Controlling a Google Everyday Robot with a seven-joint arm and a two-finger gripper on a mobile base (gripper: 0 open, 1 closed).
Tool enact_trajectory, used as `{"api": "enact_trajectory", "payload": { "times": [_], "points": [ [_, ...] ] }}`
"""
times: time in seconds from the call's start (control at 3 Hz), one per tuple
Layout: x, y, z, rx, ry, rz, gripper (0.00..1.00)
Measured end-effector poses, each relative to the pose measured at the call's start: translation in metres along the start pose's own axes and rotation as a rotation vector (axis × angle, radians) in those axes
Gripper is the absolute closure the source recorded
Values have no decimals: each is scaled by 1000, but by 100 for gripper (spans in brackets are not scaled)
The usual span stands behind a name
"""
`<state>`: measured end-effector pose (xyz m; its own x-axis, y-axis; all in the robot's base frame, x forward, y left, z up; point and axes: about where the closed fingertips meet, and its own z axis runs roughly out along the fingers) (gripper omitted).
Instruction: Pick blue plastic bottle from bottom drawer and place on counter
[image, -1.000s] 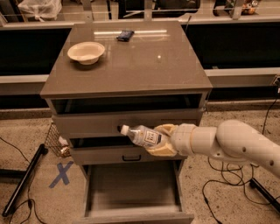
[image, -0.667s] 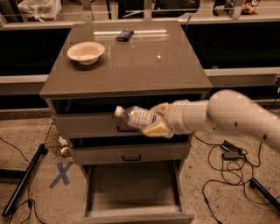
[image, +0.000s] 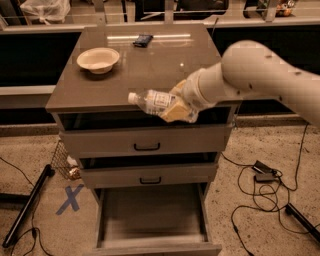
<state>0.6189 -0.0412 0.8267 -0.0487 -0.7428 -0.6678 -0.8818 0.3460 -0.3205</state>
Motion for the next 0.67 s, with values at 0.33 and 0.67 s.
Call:
{"api": "enact_trajectory", "payload": {
  "times": [0.33, 0.67],
  "points": [
    [-6, -44, 0, -22, 95, 15, 100],
    [-5, -78, 1, -58, 173, 60, 100]
  ]
}}
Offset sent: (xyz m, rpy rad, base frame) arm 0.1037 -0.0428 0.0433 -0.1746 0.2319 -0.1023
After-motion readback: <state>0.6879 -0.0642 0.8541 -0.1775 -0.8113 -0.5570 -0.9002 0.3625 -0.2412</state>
